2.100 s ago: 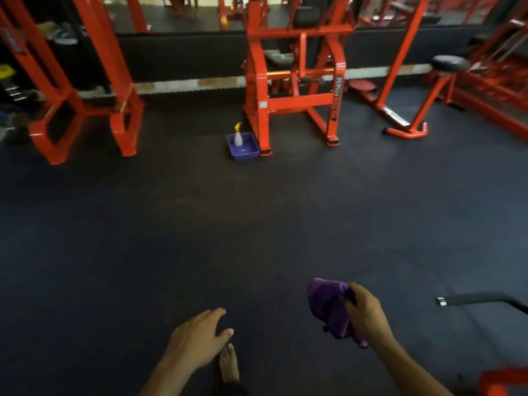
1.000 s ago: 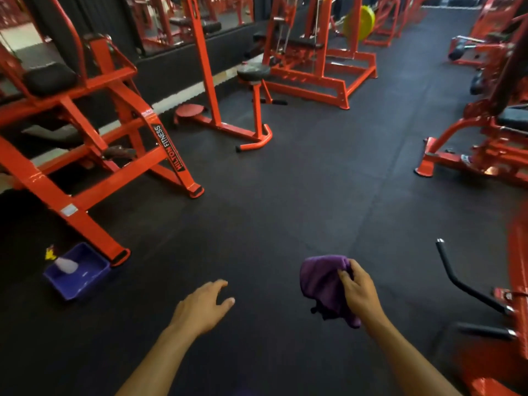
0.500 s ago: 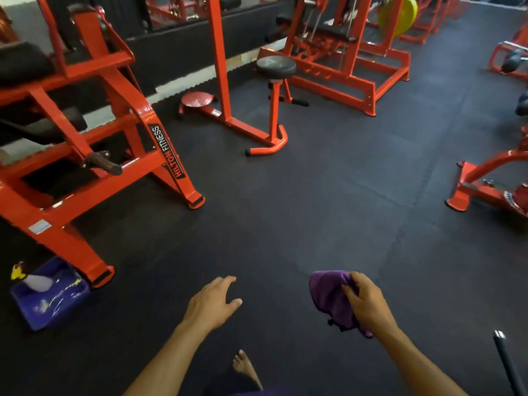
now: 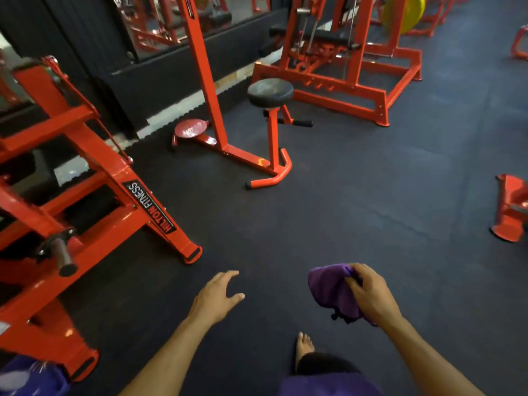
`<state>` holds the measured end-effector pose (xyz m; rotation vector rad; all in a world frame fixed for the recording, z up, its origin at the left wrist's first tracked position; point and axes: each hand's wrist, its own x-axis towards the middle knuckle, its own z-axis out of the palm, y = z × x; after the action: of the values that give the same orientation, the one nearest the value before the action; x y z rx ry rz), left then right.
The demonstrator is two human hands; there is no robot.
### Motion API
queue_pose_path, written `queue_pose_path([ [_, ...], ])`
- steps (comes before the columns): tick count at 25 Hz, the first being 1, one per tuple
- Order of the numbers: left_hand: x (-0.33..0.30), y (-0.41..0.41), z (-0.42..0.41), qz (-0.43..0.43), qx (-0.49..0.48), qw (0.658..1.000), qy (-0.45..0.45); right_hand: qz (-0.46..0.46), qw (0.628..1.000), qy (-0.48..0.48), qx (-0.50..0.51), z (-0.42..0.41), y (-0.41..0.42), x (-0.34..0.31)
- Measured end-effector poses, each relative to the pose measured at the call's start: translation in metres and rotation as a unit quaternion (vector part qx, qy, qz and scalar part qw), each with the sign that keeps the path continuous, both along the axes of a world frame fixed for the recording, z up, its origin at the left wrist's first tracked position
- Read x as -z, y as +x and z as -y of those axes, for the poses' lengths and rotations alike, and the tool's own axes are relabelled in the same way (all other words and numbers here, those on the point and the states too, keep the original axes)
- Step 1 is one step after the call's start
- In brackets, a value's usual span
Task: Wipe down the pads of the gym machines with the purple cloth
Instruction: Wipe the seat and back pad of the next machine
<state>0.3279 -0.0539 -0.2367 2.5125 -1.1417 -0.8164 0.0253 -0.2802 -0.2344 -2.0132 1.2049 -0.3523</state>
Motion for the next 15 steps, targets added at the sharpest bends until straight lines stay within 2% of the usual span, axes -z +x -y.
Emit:
queue_pose_path([
  [7,-0.020,0.123,0.152,-0.011,-0.072,0.995,-0.064,-0.005,0.999,0.005,-0.032,0.187,0.141,-0.032],
  [15,0.026,0.275,0.298,-0.053,-0.097,0.991,-0.080,-0.002,1.000,0.029,0.004,0.341,0.301,-0.023],
])
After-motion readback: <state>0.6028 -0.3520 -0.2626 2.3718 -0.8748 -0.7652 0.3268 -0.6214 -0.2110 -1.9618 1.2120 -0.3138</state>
